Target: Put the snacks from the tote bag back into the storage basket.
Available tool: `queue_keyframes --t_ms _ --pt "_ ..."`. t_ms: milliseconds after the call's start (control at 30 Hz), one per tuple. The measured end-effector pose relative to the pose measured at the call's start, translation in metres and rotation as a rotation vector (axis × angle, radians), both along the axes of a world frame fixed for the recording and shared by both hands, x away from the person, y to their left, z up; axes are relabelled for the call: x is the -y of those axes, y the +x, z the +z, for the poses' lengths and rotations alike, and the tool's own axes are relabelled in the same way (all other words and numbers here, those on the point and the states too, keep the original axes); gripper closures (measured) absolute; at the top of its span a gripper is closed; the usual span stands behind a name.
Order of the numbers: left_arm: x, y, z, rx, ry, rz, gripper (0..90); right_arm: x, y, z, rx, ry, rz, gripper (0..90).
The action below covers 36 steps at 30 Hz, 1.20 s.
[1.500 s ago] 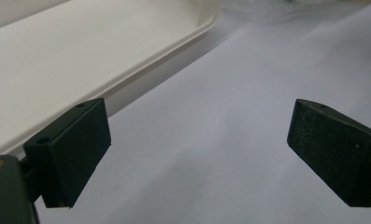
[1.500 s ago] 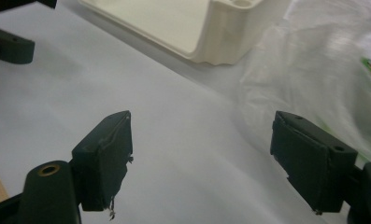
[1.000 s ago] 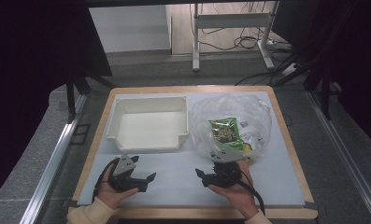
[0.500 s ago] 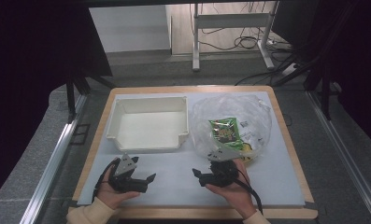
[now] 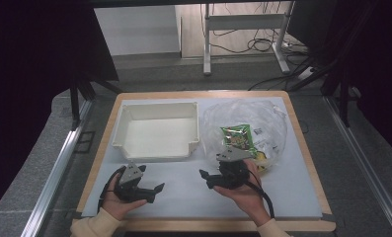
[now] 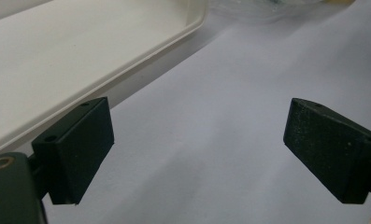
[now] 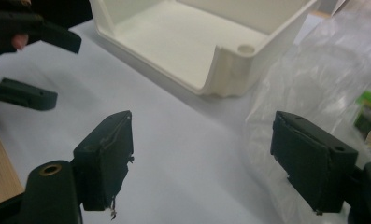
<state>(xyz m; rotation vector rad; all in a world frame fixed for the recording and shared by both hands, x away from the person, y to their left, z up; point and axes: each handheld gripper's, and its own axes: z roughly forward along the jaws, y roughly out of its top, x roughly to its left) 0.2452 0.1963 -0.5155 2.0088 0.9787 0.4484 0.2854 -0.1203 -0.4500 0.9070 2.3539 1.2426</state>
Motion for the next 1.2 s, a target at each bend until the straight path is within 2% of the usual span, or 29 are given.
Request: queue_keyframes --t_ms 533,667,767,900,1200 --pt "-0.001 0.004 -0.001 -0.021 -0.009 0.007 8.7 0.005 0.011 0.023 -0.008 0.02 -0.015 23.1" --pt "-0.001 0.004 -0.001 -0.025 -0.014 0.006 8.8 0.005 0.013 0.025 -0.008 0.025 -0.022 23.2" --pt "-0.001 0.004 -0.001 -0.023 -0.012 0.004 8.8 0.007 0.015 0.028 0.009 0.022 -0.035 23.1" --pt "-0.002 0.004 -0.001 -0.019 -0.016 0.002 8.7 0.013 0.021 0.033 0.001 0.032 -0.062 23.2" --pt "-0.002 0.004 0.0 -0.017 -0.016 0.002 8.8 0.02 0.033 0.035 -0.015 0.025 -0.081 22.8"
